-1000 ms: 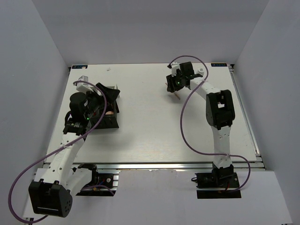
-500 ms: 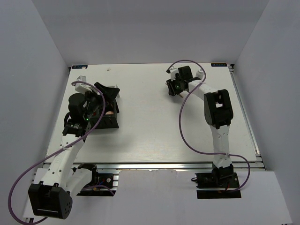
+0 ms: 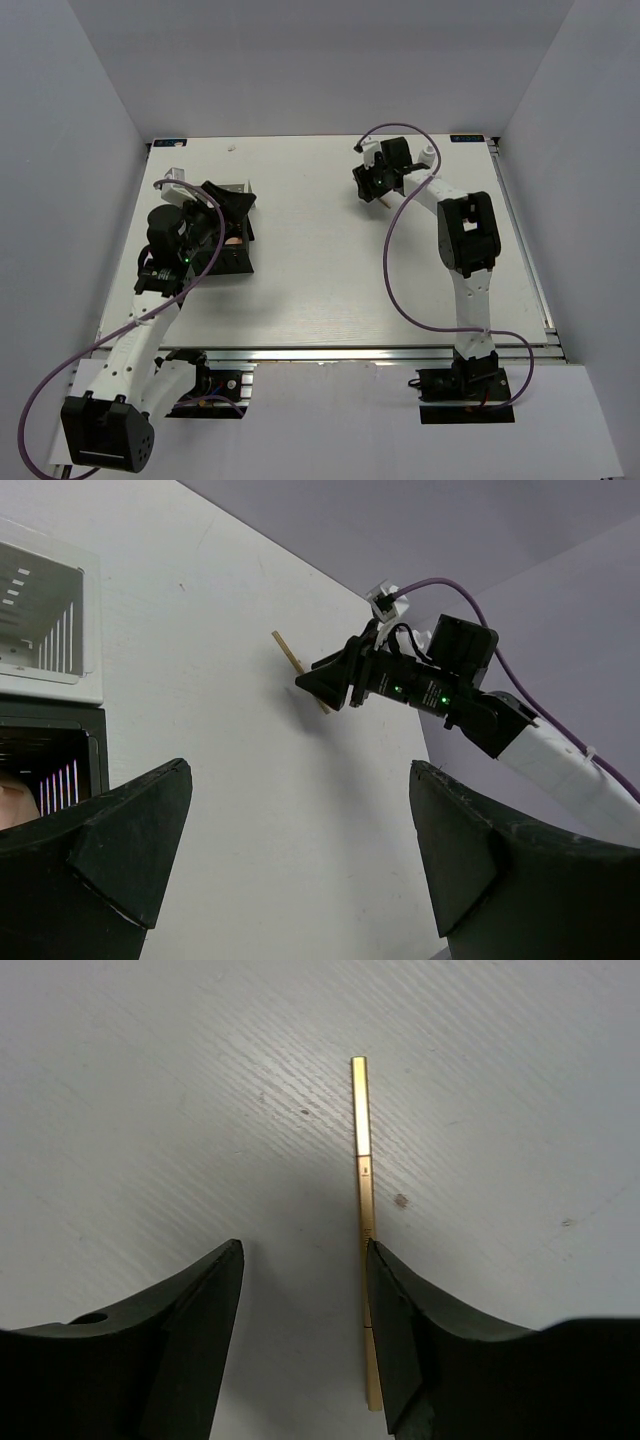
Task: Organize the makeup
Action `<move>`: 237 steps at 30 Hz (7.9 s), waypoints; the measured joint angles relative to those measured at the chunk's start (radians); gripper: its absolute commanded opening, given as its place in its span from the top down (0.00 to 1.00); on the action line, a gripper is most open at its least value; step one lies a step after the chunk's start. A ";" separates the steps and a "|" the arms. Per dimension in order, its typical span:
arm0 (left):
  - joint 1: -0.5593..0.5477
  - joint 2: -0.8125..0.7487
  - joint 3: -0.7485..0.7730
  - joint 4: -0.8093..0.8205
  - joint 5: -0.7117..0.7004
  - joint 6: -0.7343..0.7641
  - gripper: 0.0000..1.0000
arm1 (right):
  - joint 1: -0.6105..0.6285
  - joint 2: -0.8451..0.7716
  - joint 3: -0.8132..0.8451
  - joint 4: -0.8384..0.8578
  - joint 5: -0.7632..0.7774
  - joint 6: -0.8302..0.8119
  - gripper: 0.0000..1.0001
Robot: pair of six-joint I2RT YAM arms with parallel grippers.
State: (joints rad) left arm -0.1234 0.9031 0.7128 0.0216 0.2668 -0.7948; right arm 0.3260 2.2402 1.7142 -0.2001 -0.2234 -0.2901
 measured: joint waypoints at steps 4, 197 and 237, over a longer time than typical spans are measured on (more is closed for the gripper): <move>0.000 -0.006 -0.004 0.000 0.000 -0.004 0.02 | -0.009 0.012 0.026 -0.002 0.032 -0.003 0.43; 0.069 -0.004 0.080 -0.204 -0.337 0.182 0.12 | -0.234 -0.091 0.063 0.071 0.325 0.315 0.43; 0.069 -0.160 0.111 -0.274 -0.331 0.193 0.07 | 0.230 -0.207 0.176 0.194 -0.468 0.411 1.00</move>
State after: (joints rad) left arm -0.0540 0.7429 0.8234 -0.2520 -0.0643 -0.6018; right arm 0.5564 2.0331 1.8900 -0.0059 -0.6914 0.1211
